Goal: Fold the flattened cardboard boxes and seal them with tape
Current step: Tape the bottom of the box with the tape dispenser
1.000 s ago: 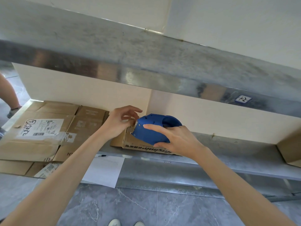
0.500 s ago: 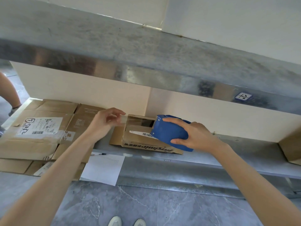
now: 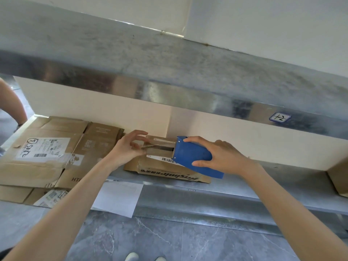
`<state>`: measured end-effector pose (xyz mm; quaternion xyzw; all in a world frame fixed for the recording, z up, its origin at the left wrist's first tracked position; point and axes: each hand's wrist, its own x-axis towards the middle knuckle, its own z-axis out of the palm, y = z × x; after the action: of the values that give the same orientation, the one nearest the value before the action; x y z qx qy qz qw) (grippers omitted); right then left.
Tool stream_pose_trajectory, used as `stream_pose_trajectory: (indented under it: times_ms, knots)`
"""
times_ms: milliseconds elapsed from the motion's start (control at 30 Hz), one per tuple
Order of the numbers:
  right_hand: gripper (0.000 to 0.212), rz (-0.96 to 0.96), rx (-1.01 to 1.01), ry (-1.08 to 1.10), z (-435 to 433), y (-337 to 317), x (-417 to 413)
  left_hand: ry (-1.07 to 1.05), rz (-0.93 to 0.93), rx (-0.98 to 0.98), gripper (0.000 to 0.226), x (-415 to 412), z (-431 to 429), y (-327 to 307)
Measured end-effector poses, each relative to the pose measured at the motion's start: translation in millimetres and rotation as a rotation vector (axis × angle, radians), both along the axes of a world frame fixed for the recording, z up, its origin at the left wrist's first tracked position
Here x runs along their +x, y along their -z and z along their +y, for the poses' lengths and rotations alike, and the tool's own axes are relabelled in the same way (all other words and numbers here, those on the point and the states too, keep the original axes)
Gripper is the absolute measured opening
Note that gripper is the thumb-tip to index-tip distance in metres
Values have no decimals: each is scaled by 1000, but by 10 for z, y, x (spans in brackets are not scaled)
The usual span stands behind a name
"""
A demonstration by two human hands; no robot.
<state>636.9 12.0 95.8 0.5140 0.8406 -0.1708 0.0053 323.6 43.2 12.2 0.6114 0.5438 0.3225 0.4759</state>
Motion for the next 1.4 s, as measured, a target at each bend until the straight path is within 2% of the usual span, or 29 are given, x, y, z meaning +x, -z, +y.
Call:
stream_pose_trajectory:
  times_ms: [200,733,1033,1400]
  knots:
    - [58,7,-45,23,97,40,-52,-32,-71,-116,42,-18,60,106]
    - [57,45,-144,77,294,326,-104,-29,6,-199,40,-19,260,229]
    - [59,198,-316,112,483,346,-60,-83,18,-204,35,21,272,243]
    - [56,167,-466,98,734,399,-50,-133,-71,-272,33,43,257,253]
